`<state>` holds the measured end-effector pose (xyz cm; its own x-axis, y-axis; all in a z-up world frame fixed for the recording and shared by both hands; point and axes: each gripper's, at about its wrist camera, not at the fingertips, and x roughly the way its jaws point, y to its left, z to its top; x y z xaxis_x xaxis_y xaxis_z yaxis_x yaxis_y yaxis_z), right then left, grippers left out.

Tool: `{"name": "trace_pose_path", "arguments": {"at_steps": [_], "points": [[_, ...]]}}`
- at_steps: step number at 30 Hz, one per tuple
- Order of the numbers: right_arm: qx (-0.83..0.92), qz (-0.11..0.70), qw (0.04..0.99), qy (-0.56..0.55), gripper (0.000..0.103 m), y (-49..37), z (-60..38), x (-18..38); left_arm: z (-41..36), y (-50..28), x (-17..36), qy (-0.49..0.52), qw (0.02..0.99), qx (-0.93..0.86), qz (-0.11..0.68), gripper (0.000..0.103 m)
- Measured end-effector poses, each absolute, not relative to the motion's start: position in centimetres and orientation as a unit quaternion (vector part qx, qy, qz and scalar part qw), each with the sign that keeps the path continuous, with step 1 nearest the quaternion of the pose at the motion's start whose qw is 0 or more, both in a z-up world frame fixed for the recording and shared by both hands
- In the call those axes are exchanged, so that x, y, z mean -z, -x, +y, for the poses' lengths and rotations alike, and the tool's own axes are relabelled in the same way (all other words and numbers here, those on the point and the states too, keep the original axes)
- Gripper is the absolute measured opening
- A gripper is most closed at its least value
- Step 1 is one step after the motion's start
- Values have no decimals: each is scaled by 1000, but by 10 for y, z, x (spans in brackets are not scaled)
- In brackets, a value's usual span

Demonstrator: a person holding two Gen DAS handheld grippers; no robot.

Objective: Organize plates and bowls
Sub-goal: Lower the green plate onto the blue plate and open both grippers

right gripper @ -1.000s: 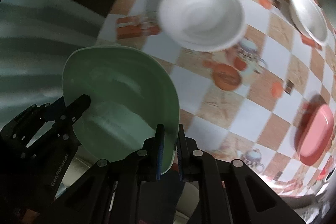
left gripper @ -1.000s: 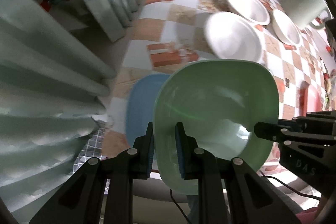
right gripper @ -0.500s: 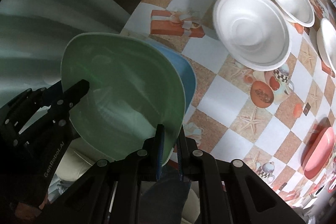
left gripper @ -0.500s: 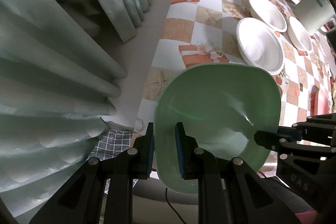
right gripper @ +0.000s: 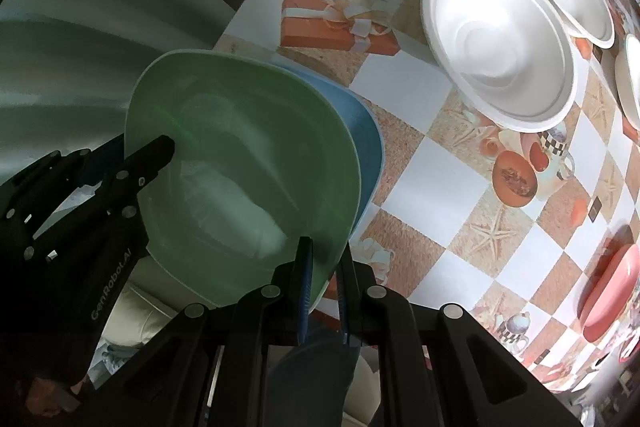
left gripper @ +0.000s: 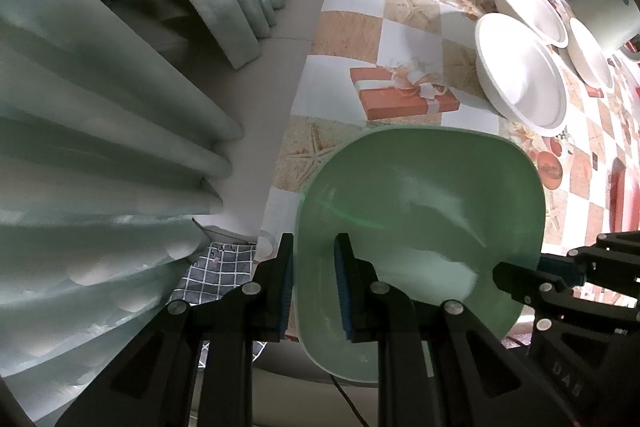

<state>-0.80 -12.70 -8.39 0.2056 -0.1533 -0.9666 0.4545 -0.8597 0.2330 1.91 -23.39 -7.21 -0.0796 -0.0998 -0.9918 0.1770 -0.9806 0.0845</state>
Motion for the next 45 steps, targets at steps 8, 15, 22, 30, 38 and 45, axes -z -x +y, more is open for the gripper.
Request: {"name": "trace_pose_path", "arguments": {"at_steps": [8, 15, 22, 30, 38, 45], "points": [[623, 100, 236, -739, 14, 9, -123, 92, -230, -14, 81, -678, 89, 729, 24, 21], [618, 97, 234, -744, 14, 13, -122, 95, -229, -11, 84, -680, 86, 728, 21, 21], [614, 88, 243, -746, 14, 15, -117, 99, -226, -14, 85, -672, 79, 736, 17, 37], [618, 85, 241, -744, 16, 22, -106, 96, -217, -14, 77, -650, 82, 756, -3, 83], [635, 52, 225, -737, 103, 33, -73, 89, -244, -14, 86, -677, 121, 724, 40, 101], [645, 69, 223, -728, 103, 31, -61, 76, -230, -23, 78, -682, 105, 723, 25, 101]]}}
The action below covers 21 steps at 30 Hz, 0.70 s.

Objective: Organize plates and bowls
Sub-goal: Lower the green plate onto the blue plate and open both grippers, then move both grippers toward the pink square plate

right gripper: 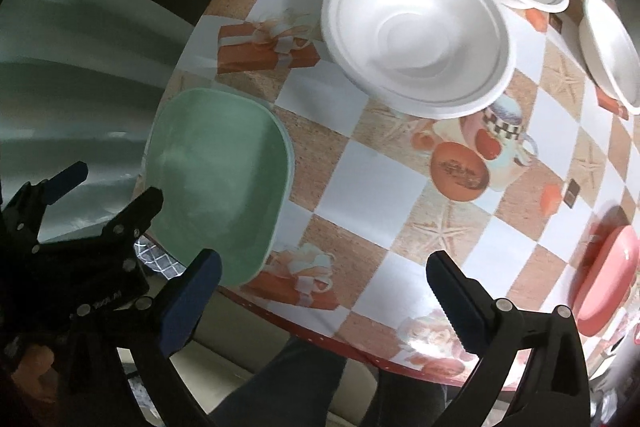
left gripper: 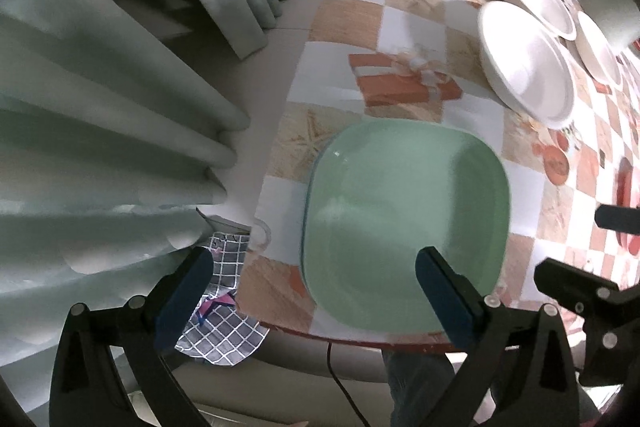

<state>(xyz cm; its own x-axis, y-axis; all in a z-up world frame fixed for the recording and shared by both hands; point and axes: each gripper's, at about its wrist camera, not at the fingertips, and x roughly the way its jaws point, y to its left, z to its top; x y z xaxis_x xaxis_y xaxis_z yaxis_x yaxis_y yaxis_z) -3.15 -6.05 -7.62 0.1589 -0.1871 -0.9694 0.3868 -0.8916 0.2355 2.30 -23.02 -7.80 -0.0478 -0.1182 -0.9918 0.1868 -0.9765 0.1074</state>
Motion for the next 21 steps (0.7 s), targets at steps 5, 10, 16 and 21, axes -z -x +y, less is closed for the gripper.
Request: {"name": "trace_pose_path", "arguments": {"at_steps": [5, 10, 16, 21], "points": [[649, 79, 232, -720, 103, 28, -58, 63, -222, -30, 68, -684, 99, 722, 21, 102], [658, 83, 243, -708, 103, 31, -55, 47, -215, -34, 68, -701, 101, 705, 32, 102], [662, 75, 245, -704, 103, 29, -45, 36, -193, -36, 54, -704, 75, 706, 21, 102], [672, 54, 235, -701, 103, 36, -32, 28, -177, -31, 45, -704, 62, 707, -2, 102]]}}
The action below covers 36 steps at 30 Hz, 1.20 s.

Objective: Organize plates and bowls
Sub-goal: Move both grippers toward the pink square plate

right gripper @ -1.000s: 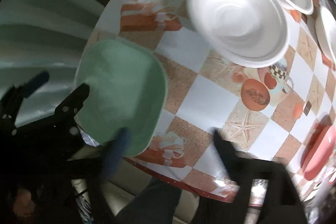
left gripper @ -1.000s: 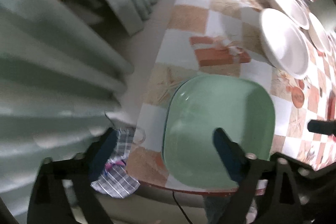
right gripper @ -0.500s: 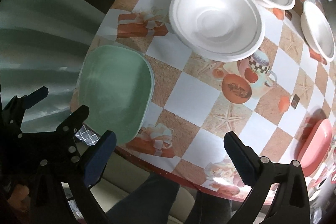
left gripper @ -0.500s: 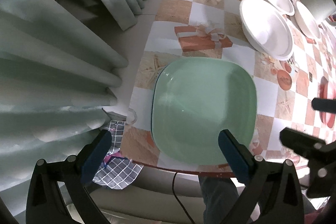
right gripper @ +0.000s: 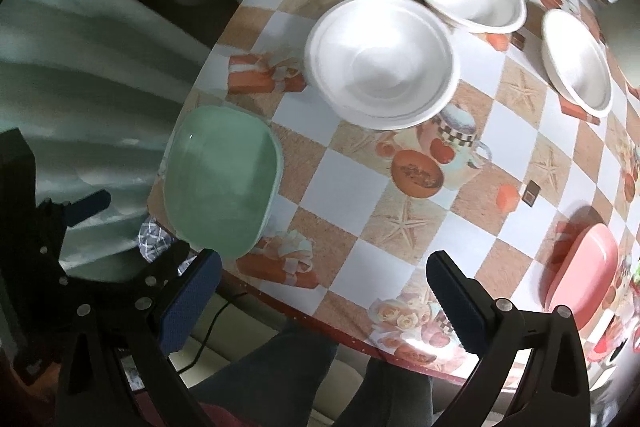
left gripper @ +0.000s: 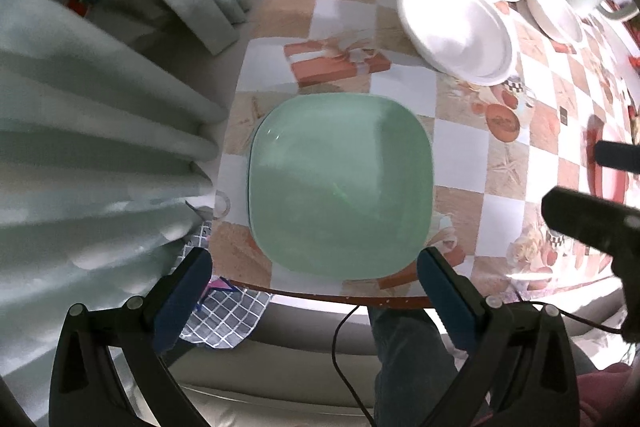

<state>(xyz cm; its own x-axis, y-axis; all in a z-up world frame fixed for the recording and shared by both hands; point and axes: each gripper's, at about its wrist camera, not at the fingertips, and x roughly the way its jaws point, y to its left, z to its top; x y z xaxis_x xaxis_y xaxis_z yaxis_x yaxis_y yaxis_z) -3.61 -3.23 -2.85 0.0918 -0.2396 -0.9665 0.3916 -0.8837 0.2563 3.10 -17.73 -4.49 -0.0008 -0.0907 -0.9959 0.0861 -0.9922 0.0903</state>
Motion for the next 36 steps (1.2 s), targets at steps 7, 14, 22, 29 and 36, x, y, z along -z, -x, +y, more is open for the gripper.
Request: {"name": "trace_pose_path", "arguments": {"at_steps": [7, 14, 22, 29, 36], "points": [[679, 38, 238, -694, 103, 36, -22, 19, -161, -22, 35, -698, 54, 714, -26, 102], [687, 1, 215, -694, 103, 37, 10, 16, -130, -13, 29, -693, 28, 718, -65, 102], [692, -48, 173, -700, 103, 36, 65, 20, -79, -2, 24, -682, -16, 722, -118, 102], [694, -84, 137, -702, 103, 35, 111, 26, -38, 6, 19, -672, -52, 722, -157, 102], [688, -119, 105, -708, 103, 31, 154, 36, -5, 13, 23, -671, -79, 716, -179, 102]]}}
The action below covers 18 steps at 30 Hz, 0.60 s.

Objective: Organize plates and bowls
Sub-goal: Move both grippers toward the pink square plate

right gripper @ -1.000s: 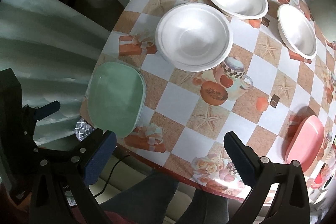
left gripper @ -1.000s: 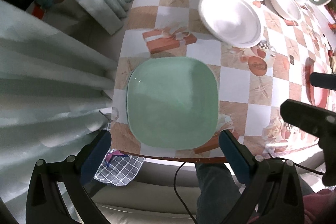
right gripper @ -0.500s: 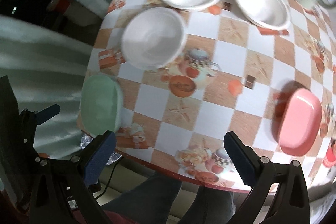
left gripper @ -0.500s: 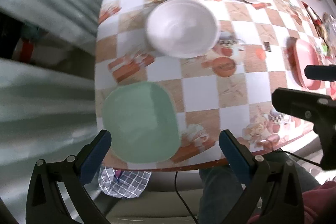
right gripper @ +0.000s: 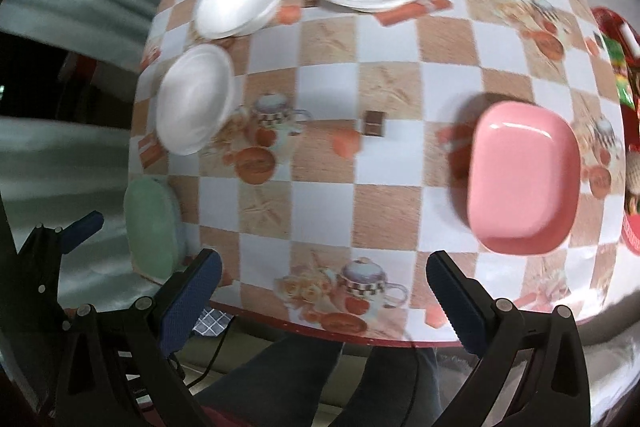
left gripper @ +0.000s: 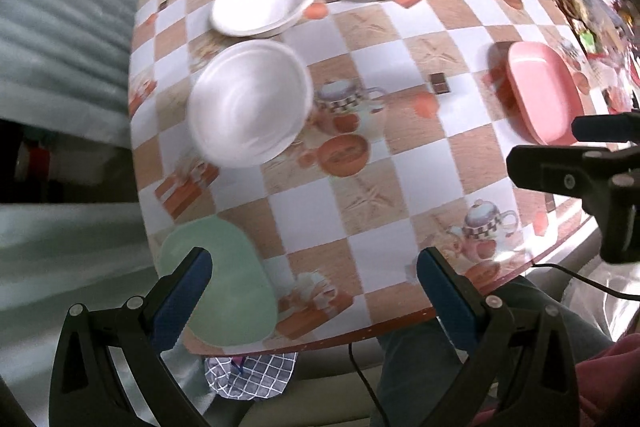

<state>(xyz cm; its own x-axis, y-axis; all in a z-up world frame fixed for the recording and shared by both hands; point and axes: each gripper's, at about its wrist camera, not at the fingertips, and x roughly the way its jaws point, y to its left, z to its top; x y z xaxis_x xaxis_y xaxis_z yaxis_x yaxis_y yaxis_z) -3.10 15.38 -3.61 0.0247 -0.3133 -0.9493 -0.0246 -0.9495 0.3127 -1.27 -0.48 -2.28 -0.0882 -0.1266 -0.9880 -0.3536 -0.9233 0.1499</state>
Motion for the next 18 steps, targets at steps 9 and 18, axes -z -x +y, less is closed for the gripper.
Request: {"name": "trace_pose_path", "arguments": {"at_steps": [9, 18], "points": [[679, -163, 63, -713, 103, 20, 209, 48, 44, 21, 34, 672, 116, -701, 208, 102], [666, -208, 5, -717, 103, 4, 274, 64, 96, 28, 46, 675, 155, -683, 232, 102]]}}
